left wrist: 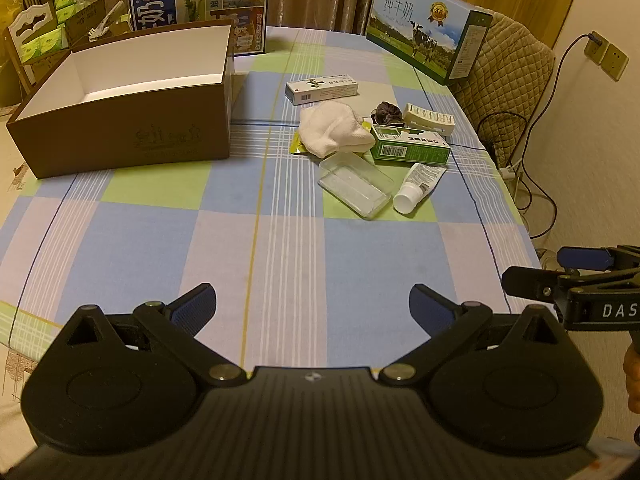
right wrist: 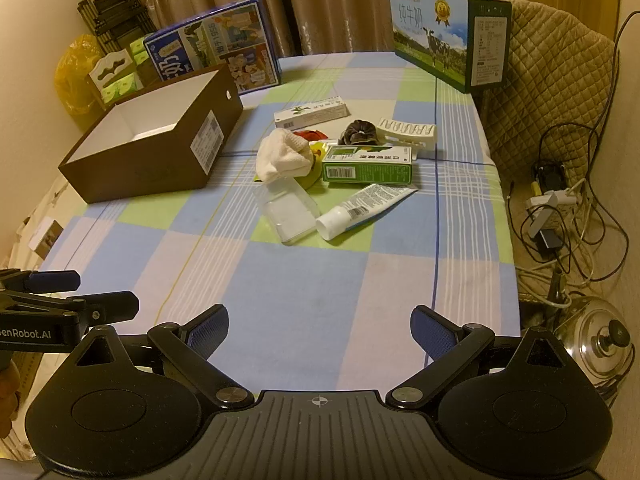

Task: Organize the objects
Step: 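Move both tools toward the cluttered items on the table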

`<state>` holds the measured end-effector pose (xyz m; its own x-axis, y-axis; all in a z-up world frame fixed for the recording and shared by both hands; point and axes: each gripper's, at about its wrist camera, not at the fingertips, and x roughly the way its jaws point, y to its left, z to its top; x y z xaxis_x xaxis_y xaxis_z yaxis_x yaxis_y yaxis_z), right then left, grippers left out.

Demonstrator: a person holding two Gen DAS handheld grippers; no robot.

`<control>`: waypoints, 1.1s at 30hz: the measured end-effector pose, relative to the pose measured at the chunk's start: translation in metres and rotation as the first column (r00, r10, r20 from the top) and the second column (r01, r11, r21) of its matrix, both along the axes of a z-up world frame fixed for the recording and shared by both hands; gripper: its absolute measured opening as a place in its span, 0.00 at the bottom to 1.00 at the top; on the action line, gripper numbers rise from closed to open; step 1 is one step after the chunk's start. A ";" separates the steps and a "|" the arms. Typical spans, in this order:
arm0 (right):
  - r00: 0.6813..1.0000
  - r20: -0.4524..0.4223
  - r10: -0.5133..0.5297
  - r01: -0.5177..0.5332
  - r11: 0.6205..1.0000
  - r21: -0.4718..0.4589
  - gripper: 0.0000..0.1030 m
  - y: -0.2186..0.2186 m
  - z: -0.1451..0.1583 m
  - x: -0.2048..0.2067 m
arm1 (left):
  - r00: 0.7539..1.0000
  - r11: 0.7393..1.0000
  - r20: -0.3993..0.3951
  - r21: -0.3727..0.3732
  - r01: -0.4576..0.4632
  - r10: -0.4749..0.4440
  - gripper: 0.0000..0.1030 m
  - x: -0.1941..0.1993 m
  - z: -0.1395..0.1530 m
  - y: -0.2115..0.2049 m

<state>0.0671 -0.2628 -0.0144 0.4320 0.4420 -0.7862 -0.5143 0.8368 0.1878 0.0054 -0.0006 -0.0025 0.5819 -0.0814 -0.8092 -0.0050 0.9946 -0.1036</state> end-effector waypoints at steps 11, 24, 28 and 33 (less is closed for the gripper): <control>1.000 -0.001 0.002 -0.002 1.000 0.000 0.93 0.002 0.000 0.005 | 1.000 1.000 -0.003 -0.001 -0.011 0.011 0.99 0.005 -0.005 -0.001; 1.000 -0.003 0.006 -0.006 1.000 -0.002 0.93 0.001 0.000 0.008 | 1.000 1.000 -0.007 -0.003 -0.015 0.015 0.99 0.010 -0.004 0.001; 1.000 -0.005 0.008 -0.008 1.000 -0.003 0.93 0.006 -0.005 0.014 | 1.000 1.000 -0.007 -0.002 -0.016 0.016 0.99 0.011 -0.004 0.002; 1.000 -0.009 0.009 -0.009 1.000 -0.001 0.93 0.006 -0.006 0.017 | 1.000 1.000 -0.012 -0.001 -0.017 0.017 0.99 0.015 -0.005 0.002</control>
